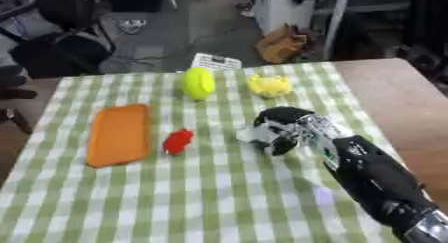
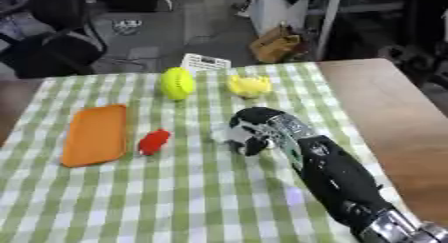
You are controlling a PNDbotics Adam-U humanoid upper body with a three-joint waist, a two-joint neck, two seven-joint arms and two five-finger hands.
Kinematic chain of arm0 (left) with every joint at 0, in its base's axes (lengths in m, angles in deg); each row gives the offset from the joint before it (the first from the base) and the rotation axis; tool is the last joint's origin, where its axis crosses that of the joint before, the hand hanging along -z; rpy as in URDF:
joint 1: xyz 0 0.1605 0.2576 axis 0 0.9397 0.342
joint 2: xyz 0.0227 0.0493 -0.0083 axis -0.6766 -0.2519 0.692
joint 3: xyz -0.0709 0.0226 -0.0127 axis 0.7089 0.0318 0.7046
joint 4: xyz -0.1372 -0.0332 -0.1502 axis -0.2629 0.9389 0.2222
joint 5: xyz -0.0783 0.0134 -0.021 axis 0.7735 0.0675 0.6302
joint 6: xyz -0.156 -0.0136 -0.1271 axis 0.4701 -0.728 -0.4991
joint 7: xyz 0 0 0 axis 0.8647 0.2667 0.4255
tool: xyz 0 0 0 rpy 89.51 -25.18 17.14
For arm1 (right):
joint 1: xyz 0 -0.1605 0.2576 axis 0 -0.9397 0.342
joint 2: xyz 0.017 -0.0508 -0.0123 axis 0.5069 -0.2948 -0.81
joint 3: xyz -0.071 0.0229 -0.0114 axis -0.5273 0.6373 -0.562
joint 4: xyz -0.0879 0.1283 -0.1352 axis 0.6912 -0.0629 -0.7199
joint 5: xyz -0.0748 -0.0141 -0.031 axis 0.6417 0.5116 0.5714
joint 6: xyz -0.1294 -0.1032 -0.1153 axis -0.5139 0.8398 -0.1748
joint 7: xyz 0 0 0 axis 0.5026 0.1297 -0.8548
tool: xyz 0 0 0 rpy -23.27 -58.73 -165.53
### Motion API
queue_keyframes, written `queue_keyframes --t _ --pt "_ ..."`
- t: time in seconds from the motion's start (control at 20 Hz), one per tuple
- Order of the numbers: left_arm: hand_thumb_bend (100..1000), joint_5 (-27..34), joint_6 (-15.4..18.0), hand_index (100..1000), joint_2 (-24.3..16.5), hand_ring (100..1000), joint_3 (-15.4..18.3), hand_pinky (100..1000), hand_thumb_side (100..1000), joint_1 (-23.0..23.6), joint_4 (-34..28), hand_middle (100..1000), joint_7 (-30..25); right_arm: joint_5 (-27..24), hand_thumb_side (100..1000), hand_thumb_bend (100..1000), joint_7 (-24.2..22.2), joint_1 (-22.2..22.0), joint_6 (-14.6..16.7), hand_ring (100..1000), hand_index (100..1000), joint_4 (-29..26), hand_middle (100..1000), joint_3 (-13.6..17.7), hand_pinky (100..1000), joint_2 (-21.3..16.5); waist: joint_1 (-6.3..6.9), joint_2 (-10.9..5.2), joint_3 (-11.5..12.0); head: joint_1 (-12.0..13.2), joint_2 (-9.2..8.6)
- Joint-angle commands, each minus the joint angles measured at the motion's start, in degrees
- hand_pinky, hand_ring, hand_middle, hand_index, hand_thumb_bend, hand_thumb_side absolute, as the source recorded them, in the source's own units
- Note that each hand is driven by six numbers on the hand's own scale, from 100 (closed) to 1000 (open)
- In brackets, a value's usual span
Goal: Pick up objects on the table and place them in the box.
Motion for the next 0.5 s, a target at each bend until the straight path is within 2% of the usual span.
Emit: queue_keyframes --t 0.05,0.35,0.5 --pt "113 0.4 0.1 789 -0.3 690 0.1 329 1000 -0.6 -0.7 832 -0.1 -0.9 100 100 1.6 0.8 -0.6 471 819 -0.1 720 0.7 201 -0.9 0.72 0.03 0.0 -0.1 -0.80" --pt "113 0.4 0.1 789 -0.3 691 0.1 329 1000 -0.6 -0.7 832 -0.1 -2.2 100 100 3.1 0.6 -0.7 447 805 0.0 699 0.9 167 -1.0 0.76 -0.01 -0.1 -0.1 -0.76" --pt "114 0.4 0.1 789 -0.2 691 0.2 330 1000 -0.6 -0.7 832 -0.1 -3.9 100 100 4.5 0.8 -1.2 426 788 -1.6 683 1.4 143 -1.5 0.73 -0.12 -0.2 0.0 -0.77"
